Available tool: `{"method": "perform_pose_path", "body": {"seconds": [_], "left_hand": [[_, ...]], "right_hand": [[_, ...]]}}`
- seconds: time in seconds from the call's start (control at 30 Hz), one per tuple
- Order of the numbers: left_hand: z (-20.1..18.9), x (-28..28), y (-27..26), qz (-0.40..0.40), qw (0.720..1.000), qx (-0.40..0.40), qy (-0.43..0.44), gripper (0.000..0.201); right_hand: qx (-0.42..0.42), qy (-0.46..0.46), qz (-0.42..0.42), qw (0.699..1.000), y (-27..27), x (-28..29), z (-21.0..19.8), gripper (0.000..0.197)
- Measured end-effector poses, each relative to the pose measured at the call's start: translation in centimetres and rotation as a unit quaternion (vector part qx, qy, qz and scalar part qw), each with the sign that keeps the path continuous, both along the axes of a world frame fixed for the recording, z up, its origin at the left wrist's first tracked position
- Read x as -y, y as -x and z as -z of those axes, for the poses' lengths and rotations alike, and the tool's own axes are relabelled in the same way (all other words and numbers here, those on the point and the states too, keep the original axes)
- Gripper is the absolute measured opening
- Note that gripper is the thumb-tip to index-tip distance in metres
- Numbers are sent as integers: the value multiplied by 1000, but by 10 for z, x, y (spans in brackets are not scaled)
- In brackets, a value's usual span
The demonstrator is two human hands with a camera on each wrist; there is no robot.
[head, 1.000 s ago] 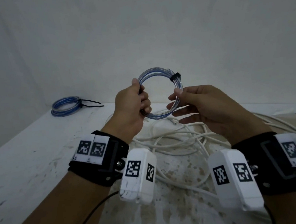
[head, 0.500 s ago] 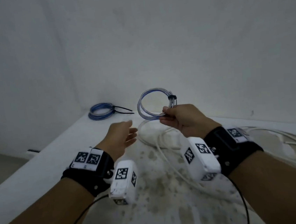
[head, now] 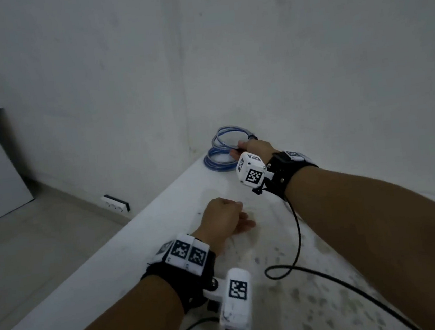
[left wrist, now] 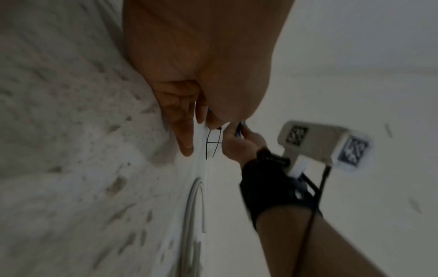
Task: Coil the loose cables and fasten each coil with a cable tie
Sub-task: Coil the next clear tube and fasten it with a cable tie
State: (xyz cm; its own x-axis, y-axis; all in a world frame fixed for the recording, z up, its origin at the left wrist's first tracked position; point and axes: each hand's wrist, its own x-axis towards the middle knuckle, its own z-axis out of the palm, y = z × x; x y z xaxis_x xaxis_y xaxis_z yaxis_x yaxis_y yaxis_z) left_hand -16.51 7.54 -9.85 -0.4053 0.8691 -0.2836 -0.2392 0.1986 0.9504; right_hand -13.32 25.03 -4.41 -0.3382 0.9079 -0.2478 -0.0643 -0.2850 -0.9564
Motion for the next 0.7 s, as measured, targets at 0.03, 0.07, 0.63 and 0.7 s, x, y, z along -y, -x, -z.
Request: {"method": "perform_pose_path", "body": {"seconds": [0.03,0.07,0.63,0.7], "left_hand": [[3,-2,1,-4,1000,-13,-2,10],[6,-3,1,-10,1000,-26,-4,10],[23,-2,0,-18,991,-116,-69,21],[24,-1,1,-19,990,-116,-73,24]], "right_hand": [[40,-25,-9,999,8,0,-1,36],[58,-44,-23,997,16,-3,1,39],[282,-150,-34,947,26,-12,35,47],[298,-146,-46,942,25,-10,36,56]]}}
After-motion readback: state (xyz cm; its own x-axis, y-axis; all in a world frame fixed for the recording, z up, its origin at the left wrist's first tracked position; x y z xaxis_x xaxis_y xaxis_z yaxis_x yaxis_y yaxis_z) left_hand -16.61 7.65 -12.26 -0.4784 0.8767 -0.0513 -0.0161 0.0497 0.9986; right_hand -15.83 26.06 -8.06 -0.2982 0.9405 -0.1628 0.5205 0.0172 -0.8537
